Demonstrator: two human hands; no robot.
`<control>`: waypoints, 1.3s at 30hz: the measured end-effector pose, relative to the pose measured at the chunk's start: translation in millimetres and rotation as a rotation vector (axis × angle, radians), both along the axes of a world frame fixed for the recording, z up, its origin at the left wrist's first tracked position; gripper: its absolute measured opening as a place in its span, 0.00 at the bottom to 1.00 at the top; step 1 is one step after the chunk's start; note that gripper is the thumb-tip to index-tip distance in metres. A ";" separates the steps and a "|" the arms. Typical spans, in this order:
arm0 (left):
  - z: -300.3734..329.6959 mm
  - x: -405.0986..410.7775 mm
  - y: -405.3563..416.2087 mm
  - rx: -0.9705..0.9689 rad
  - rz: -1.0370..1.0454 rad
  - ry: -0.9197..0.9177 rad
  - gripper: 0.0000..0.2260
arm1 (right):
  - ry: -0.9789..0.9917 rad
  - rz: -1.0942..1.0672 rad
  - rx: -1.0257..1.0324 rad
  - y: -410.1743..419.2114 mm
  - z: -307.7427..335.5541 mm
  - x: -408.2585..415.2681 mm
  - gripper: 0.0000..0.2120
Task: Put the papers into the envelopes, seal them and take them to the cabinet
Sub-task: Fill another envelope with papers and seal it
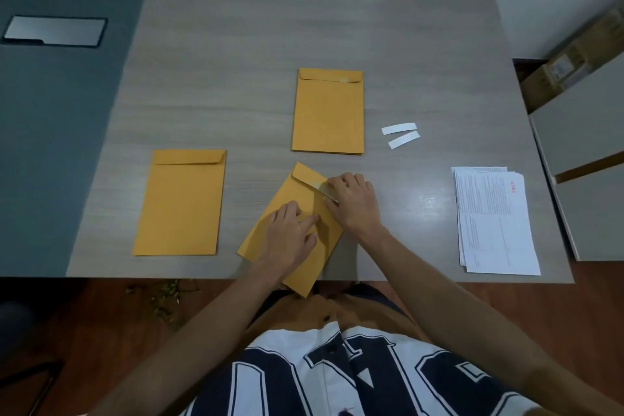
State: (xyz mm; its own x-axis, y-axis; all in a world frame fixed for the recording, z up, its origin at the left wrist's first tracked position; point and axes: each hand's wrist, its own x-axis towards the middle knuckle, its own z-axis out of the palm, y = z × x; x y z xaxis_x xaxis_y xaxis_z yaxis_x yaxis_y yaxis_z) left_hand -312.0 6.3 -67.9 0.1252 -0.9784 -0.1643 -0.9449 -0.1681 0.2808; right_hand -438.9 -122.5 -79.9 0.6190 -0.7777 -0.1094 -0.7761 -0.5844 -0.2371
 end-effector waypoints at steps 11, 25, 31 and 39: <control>-2.6 0.7 1.1 -0.085 0.008 -0.001 0.13 | -0.222 0.018 -0.024 -10.9 11.6 6.4 0.10; 2.3 13.2 -54.8 -0.048 0.008 0.065 0.14 | -0.202 -0.312 0.300 -49.7 8.2 8.0 0.11; 4.6 7.4 -89.7 0.045 -0.141 -0.104 0.23 | -0.224 -0.346 0.273 -52.8 14.3 5.7 0.10; -5.9 8.4 -91.7 0.146 -0.158 -0.183 0.26 | -0.220 0.059 0.009 -44.0 9.9 -15.2 0.08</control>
